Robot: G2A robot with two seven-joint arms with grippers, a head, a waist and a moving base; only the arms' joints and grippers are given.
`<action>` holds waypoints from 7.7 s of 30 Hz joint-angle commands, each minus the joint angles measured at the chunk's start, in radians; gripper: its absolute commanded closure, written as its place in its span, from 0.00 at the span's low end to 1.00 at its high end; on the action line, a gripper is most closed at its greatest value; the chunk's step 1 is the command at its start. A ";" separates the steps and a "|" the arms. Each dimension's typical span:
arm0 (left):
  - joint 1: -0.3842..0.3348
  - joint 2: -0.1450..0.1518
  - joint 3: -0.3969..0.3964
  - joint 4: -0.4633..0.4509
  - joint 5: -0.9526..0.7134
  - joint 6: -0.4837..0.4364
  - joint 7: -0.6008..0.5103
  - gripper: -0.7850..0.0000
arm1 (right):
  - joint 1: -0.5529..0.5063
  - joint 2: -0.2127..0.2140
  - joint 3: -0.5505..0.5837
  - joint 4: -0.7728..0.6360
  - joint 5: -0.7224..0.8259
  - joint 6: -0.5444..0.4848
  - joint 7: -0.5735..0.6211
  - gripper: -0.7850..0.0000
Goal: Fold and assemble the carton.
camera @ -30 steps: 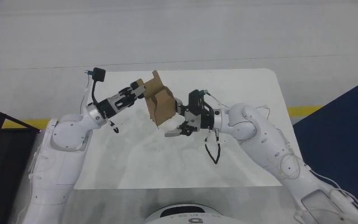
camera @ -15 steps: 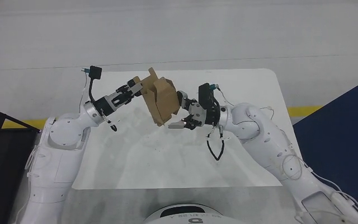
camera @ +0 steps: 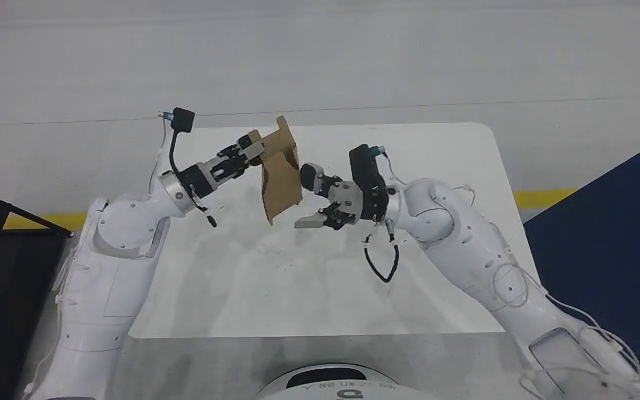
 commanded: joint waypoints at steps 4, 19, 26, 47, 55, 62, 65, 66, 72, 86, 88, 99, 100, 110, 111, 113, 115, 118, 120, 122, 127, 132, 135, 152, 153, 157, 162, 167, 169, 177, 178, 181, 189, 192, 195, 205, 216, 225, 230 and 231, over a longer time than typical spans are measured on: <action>-0.008 -0.001 -0.023 -0.007 -0.035 0.005 0.053 1.00 | -0.092 0.012 0.081 0.009 0.094 -0.068 -0.168 0.09; -0.058 -0.017 0.047 -0.071 -0.072 0.034 0.163 1.00 | -0.046 -0.011 -0.093 0.137 0.544 -0.068 -0.142 0.51; -0.070 -0.023 0.066 -0.074 -0.098 0.023 0.180 1.00 | -0.038 -0.033 -0.077 0.194 0.727 -0.068 -0.023 0.50; -0.022 -0.028 0.092 -0.068 -0.093 -0.012 0.186 1.00 | -0.074 -0.161 0.091 0.285 1.302 -0.068 0.638 0.58; 0.009 -0.028 0.098 -0.072 -0.053 -0.038 0.194 1.00 | -0.080 -0.195 0.121 0.301 1.265 -0.068 0.638 0.60; 0.035 -0.027 0.089 -0.081 -0.043 -0.063 0.193 1.00 | -0.074 -0.213 0.118 0.310 1.253 -0.068 0.638 0.61; 0.045 -0.026 0.085 -0.078 -0.042 -0.075 0.197 1.00 | -0.072 -0.216 0.118 0.311 1.247 -0.068 0.638 0.67; 0.047 -0.026 0.082 -0.074 -0.046 -0.077 0.200 1.00 | -0.072 -0.217 0.118 0.310 1.243 -0.068 0.638 0.87; 0.050 -0.023 0.028 -0.052 -0.088 -0.083 0.220 0.00 | -0.076 -0.211 0.099 0.299 1.221 -0.068 0.638 1.00; 0.183 -0.003 -0.098 -0.004 0.235 -0.299 0.258 0.00 | -0.060 -0.169 0.053 0.274 1.226 -0.063 0.644 1.00; 0.192 -0.007 -0.064 -0.021 0.310 -0.295 0.288 0.00 | -0.060 -0.169 0.053 0.274 1.226 -0.063 0.644 1.00; 0.125 -0.026 0.087 -0.045 0.454 -0.215 0.331 0.00 | -0.078 -0.175 0.028 0.183 1.231 0.046 0.658 1.00; 0.117 -0.028 0.095 -0.045 0.468 -0.204 0.337 0.00 | -0.078 -0.176 0.022 0.180 1.264 0.060 0.688 1.00; 0.090 -0.032 0.119 -0.029 0.486 -0.195 0.350 0.00 | -0.088 -0.176 0.047 0.209 1.382 0.083 0.789 1.00; 0.091 -0.032 0.121 -0.029 0.494 -0.198 0.347 0.00 | -0.090 -0.176 0.049 0.207 1.384 0.086 0.791 1.00; 0.094 -0.032 0.122 -0.028 0.502 -0.193 0.353 0.00 | -0.092 -0.176 0.051 0.206 1.390 0.095 0.800 1.00; 0.096 -0.033 0.117 -0.022 0.490 -0.182 0.364 0.00 | -0.093 -0.178 0.048 0.194 1.427 0.117 0.822 1.00; 0.105 -0.030 0.091 -0.016 0.470 -0.185 0.375 0.00 | -0.096 -0.178 0.069 0.182 1.535 0.171 0.877 1.00; 0.120 -0.026 0.061 -0.016 0.449 -0.194 0.380 0.00 | -0.096 -0.178 0.069 0.182 1.535 0.171 0.877 1.00; 0.139 -0.022 0.024 -0.016 0.423 -0.203 0.382 0.00 | -0.096 -0.178 0.069 0.182 1.535 0.171 0.877 1.00; 0.189 -0.010 -0.070 -0.016 0.360 -0.233 0.370 0.00 | -0.102 -0.179 0.066 0.169 1.549 0.191 0.870 1.00; 0.239 -0.004 -0.129 -0.051 0.291 -0.256 0.364 0.00 | -0.120 -0.187 0.071 0.172 1.899 0.520 1.077 1.00; 0.257 -0.002 -0.134 -0.086 0.236 -0.270 0.331 0.00 | -0.078 -0.197 0.061 0.288 2.017 0.741 1.211 1.00; 0.253 -0.009 -0.050 -0.367 0.296 0.075 0.290 0.00 | 0.058 -0.294 -0.012 0.621 2.147 0.904 1.353 1.00; 0.248 -0.010 -0.041 -0.377 0.332 0.103 0.294 0.00 | 0.062 -0.299 -0.015 0.628 2.145 0.903 1.356 1.00; 0.224 -0.015 0.001 -0.406 0.425 0.217 0.321 0.00 | 0.073 -0.316 -0.019 0.653 2.145 0.905 1.366 1.00; 0.199 -0.020 0.042 -0.418 0.518 0.296 0.328 0.00 | 0.071 -0.329 -0.014 0.661 2.130 0.911 1.366 1.00; 0.164 -0.024 0.081 -0.411 0.575 0.324 0.312 0.00 | 0.061 -0.339 -0.009 0.638 2.123 0.970 1.366 1.00; 0.153 -0.026 0.096 -0.406 0.593 0.323 0.307 0.00 | 0.055 -0.343 -0.015 0.624 2.123 1.019 1.366 1.00; 0.133 -0.028 0.132 -0.402 0.729 0.349 0.291 0.00 | 0.063 -0.363 -0.013 0.650 2.100 1.045 1.366 1.00; 0.131 -0.028 0.138 -0.400 0.750 0.353 0.291 0.00 | 0.065 -0.365 -0.011 0.651 2.094 1.046 1.366 1.00; 0.126 -0.032 0.154 -0.392 0.774 0.371 0.293 0.00 | 0.068 -0.368 -0.003 0.653 2.083 1.047 1.366 1.00; 0.112 -0.039 0.162 -0.364 0.781 0.389 0.292 0.00 | 0.060 -0.374 0.021 0.637 2.065 1.066 1.366 1.00; 0.106 -0.041 0.162 -0.357 0.781 0.390 0.289 0.00 | 0.056 -0.376 0.025 0.626 2.053 1.075 1.366 1.00; 0.099 -0.043 0.168 -0.355 0.794 0.389 0.285 0.00 | 0.054 -0.378 0.030 0.623 2.036 1.073 1.366 1.00; 0.097 -0.047 0.195 -0.367 0.854 0.351 0.266 0.00 | 0.061 -0.388 0.043 0.657 2.007 1.055 1.366 1.00; 0.120 -0.044 0.189 -0.378 0.940 0.275 0.265 0.00 | 0.058 -0.397 0.059 0.660 1.987 1.061 1.366 1.00; 0.205 -0.035 0.030 -0.405 0.769 0.204 0.319 0.00 | 0.041 -0.397 0.080 0.640 1.984 1.065 1.366 1.00; 0.265 -0.029 -0.091 -0.393 0.714 0.173 0.342 0.00 | 0.041 -0.397 0.080 0.640 1.984 1.065 1.366 1.00; 0.272 -0.028 -0.105 -0.384 0.706 0.168 0.343 0.00 | 0.041 -0.397 0.080 0.640 1.984 1.065 1.366 1.00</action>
